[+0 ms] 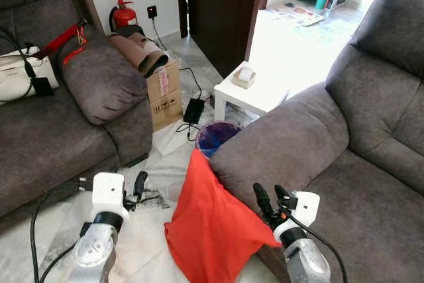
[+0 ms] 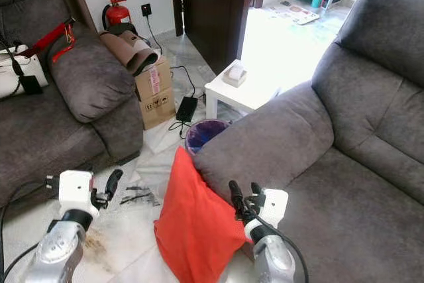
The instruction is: Move the pillow to the sofa from floor
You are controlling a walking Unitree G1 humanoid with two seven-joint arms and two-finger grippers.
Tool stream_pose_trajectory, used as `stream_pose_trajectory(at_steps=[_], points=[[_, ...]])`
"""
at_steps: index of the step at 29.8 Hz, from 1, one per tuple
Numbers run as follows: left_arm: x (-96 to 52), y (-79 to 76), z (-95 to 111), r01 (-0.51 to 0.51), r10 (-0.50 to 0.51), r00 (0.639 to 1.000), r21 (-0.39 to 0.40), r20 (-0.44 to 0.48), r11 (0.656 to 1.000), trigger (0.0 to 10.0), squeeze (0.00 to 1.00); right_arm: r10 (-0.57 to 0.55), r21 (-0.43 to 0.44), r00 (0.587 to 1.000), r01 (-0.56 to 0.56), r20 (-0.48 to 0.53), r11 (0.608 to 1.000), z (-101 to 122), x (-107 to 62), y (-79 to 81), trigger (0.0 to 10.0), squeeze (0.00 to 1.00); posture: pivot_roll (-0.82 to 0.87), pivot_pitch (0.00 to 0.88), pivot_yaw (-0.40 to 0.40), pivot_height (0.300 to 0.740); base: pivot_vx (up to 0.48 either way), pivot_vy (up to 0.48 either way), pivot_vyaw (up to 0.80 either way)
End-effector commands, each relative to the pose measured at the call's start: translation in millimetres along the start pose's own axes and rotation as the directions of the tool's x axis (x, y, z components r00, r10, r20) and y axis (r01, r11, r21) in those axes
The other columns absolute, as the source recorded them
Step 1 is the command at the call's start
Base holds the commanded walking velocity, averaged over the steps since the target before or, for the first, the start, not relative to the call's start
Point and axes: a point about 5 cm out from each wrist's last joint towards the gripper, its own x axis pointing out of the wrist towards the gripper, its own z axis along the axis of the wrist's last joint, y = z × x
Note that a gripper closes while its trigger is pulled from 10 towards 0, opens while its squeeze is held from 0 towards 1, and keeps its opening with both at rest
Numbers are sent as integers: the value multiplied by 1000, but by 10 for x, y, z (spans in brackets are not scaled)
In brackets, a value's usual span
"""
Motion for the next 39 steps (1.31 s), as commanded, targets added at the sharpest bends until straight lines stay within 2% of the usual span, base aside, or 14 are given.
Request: stream_pose_trajectory(at_steps=[1,7,8,10,16,18,27,35,39], points=[[-61,1,-76,15,-15,999,-2,-36,1000,10000,0,0,-13,999,0,-37,1000,-26,2,8,10000,0,77,184,1,740,0,0,0],[-92,-9,-100,-4,3,999,-22,-45,1000,10000,0,4,-9,999,-5,-39,1000,-39,-10,1,10000,0,82,180,1,705,0,0,0],[-87,-11,-97,-22,19,999,-53,-41,998,10000,0,14,0,1000,-14,-21,1000,-28,-13,15,10000,0,81,179,1,705,0,0,0],[-82,-17,-94,-23,21,999,-62,-38,998,10000,0,16,1,1000,-16,-16,1000,-24,-14,19,10000,0,80,178,1,705,0,0,0],[-78,-29,-100,4,-5,999,-35,-45,999,10000,0,28,-10,997,-29,-66,1000,-59,7,40,10000,0,79,169,4,705,0,0,0],[-81,-10,-101,2,-4,999,-33,-44,999,10000,0,37,-10,996,-38,-82,999,-80,4,53,10000,0,76,167,5,690,0,0,0],[-68,12,-98,1,-3,999,-30,-43,1000,10000,0,44,3,998,-44,-41,999,-52,-2,65,10000,0,73,155,6,685,0,0,0],[-73,28,-98,-10,8,999,-41,-45,999,10000,0,44,-8,997,-45,-67,999,-61,9,66,10000,0,80,169,2,685,0,0,0],[-100,39,-116,-20,18,998,-31,-52,999,10000,0,56,2,996,-56,-64,998,-73,5,85,10000,0,85,181,2,670,0,0,0]])
